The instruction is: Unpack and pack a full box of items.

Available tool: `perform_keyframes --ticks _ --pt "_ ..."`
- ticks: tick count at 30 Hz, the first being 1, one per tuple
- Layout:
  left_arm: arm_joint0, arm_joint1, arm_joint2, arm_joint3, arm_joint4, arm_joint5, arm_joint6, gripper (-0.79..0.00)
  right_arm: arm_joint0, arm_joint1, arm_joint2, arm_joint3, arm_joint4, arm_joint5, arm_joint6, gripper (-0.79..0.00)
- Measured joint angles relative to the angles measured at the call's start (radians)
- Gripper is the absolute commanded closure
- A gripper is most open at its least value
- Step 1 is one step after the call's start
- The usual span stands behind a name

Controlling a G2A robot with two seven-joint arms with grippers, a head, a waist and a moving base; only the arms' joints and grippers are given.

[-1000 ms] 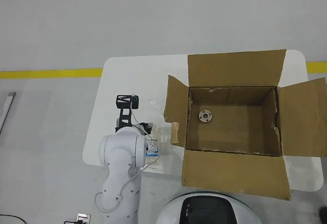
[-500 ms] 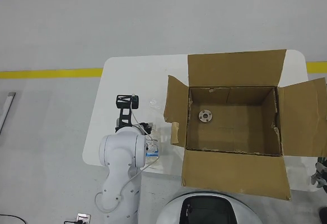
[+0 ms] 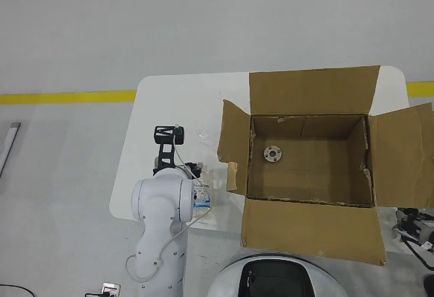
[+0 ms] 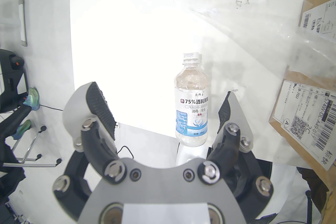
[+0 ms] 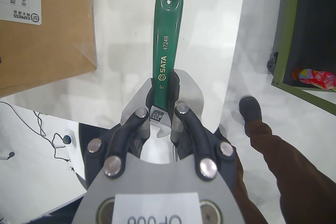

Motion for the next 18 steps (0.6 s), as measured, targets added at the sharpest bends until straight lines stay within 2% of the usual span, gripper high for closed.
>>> perform_keyframes --ticks 9,10,11,13,18 --pt "0.000 0.000 0.000 0.000 0.000 0.000 0.000 -0.785 0.033 0.015 -0.030 0.054 -0.023 -0.004 0.019 0.000" --pt "0.000 0.000 0.000 0.000 0.000 0.000 0.000 -0.785 0.035 0.017 -0.031 0.058 -0.027 -0.009 0.021 -0.080" --pt "0.000 0.000 0.000 0.000 0.000 0.000 0.000 -0.785 0.038 0.019 -0.033 0.062 -0.028 -0.013 0.022 -0.080" --pt "0.000 0.000 0.000 0.000 0.000 0.000 0.000 -0.785 0.043 0.022 -0.033 0.065 -0.025 -0.012 0.023 -0.256" --pt "0.000 0.000 0.000 0.000 0.000 0.000 0.000 -0.785 0.052 0.029 -0.026 0.073 -0.015 -0.010 0.030 -0.308"
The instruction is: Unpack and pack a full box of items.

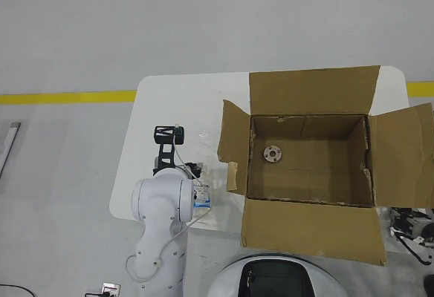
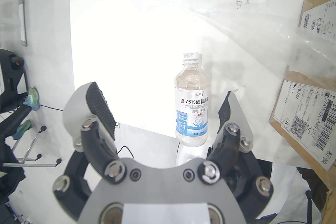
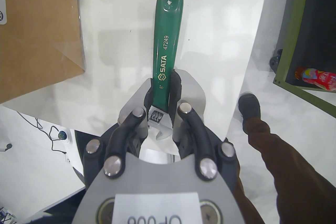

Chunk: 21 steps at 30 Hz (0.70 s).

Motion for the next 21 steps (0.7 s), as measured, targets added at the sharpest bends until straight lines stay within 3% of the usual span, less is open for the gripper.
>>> perform_keyframes --ticks 3,11,12,14,21 --pt "0.000 0.000 0.000 0.000 0.000 0.000 0.000 -0.785 0.005 0.005 0.011 -0.001 0.016 0.003 0.007 -0.345" --pt "0.000 0.000 0.000 0.000 0.000 0.000 0.000 -0.785 0.047 0.018 0.127 -0.079 0.115 0.077 -0.018 -0.326" --pt "0.000 0.000 0.000 0.000 0.000 0.000 0.000 -0.785 0.058 0.020 0.154 -0.106 0.122 0.095 -0.026 -0.268" --pt "0.000 0.000 0.000 0.000 0.000 0.000 0.000 -0.785 0.089 0.026 0.217 -0.174 0.130 0.112 -0.066 0.000" --pt "0.000 0.000 0.000 0.000 0.000 0.000 0.000 -0.785 0.270 0.066 0.281 -0.246 0.173 0.032 -0.133 0.000"
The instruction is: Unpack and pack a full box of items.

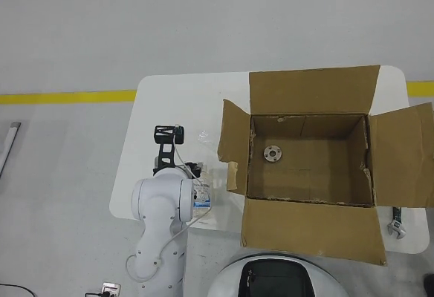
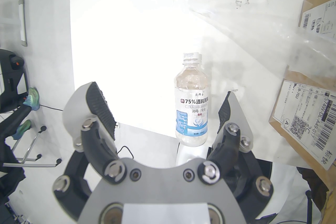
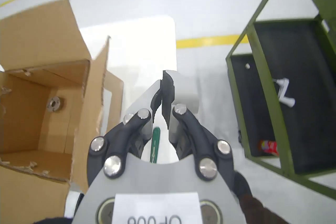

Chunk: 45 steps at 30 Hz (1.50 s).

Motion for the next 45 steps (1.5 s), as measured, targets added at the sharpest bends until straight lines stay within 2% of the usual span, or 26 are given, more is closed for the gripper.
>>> perform_keyframes --ticks 4,8,13,18,24,28,30,32,40,45 --pt "0.000 0.000 0.000 0.000 0.000 0.000 0.000 -0.785 0.134 0.032 -0.080 0.001 0.019 -0.105 0.022 0.000" --pt "0.000 0.000 0.000 0.000 0.000 0.000 0.000 -0.785 0.221 0.056 -0.235 0.001 0.055 -0.225 0.078 0.000" --pt "0.000 0.000 0.000 0.000 0.000 0.000 0.000 -0.785 0.202 0.072 -0.368 0.001 0.080 -0.333 0.147 0.000" --pt "0.000 0.000 0.000 0.000 0.000 0.000 0.000 -0.785 0.159 0.092 -0.496 0.001 0.018 -0.504 0.232 0.000" --pt "0.000 0.000 0.000 0.000 0.000 0.000 0.000 -0.785 0.106 0.116 -0.639 0.001 -0.163 -0.556 0.184 0.000" --pt "0.000 0.000 0.000 0.000 0.000 0.000 0.000 -0.785 0.111 0.122 -0.709 0.020 -0.274 -0.578 0.153 0.000" --pt "0.000 0.000 0.000 0.000 0.000 0.000 0.000 -0.785 0.114 0.122 -0.737 0.046 -0.323 -0.555 0.112 0.000" --pt "0.000 0.000 0.000 0.000 0.000 0.000 0.000 -0.785 0.113 0.121 -0.744 0.054 -0.330 -0.512 0.098 0.000" --pt "0.000 0.000 0.000 0.000 0.000 0.000 0.000 -0.785 0.113 0.121 -0.743 0.052 -0.328 -0.517 0.100 0.000" --pt "0.000 0.000 0.000 0.000 0.000 0.000 0.000 -0.785 0.141 0.134 -0.751 0.002 -0.486 -0.612 0.063 0.000"
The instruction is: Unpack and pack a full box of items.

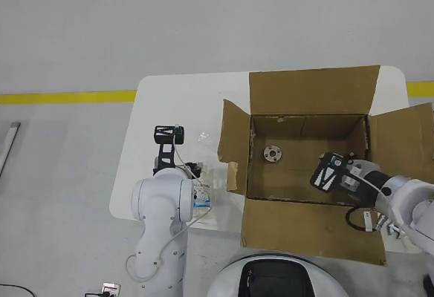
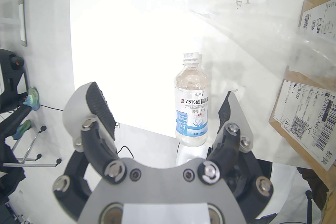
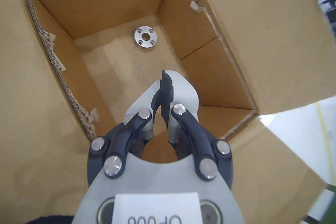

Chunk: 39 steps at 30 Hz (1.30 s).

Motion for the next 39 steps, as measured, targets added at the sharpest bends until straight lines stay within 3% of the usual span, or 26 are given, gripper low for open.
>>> perform_keyframes --ticks 4,8,9,13,15,19,23,26,28,39 --pt "0.000 0.000 0.000 0.000 0.000 0.000 0.000 -0.785 0.060 0.007 -0.082 0.049 -0.167 -0.055 -0.032 0.000" --pt "0.000 0.000 0.000 0.000 0.000 0.000 0.000 -0.785 0.162 0.013 -0.249 0.176 -0.374 -0.154 -0.085 0.000" --pt "0.000 0.000 0.000 0.000 0.000 0.000 0.000 -0.785 0.182 0.014 -0.280 0.203 -0.409 -0.165 -0.098 -0.040" --pt "0.000 0.000 0.000 0.000 0.000 0.000 0.000 -0.785 0.251 0.007 -0.359 0.291 -0.423 -0.180 -0.114 -0.071" --pt "0.000 0.000 0.000 0.000 0.000 0.000 0.000 -0.785 0.275 0.003 -0.388 0.330 -0.425 -0.179 -0.120 -0.222" --pt "0.000 0.000 0.000 0.000 0.000 0.000 0.000 -0.785 0.313 -0.003 -0.426 0.391 -0.433 -0.177 -0.144 -0.363" --pt "0.000 0.000 0.000 0.000 0.000 0.000 0.000 -0.785 0.349 -0.009 -0.459 0.449 -0.437 -0.185 -0.168 -0.425" --pt "0.000 0.000 0.000 0.000 0.000 0.000 0.000 -0.785 0.368 -0.013 -0.478 0.485 -0.437 -0.185 -0.180 -0.680" --pt "0.000 0.000 0.000 0.000 0.000 0.000 0.000 -0.785 0.376 -0.014 -0.486 0.501 -0.435 -0.184 -0.185 -0.785" --pt "0.000 0.000 0.000 0.000 0.000 0.000 0.000 -0.785 0.407 -0.023 -0.540 0.580 -0.478 -0.188 -0.217 -0.785"
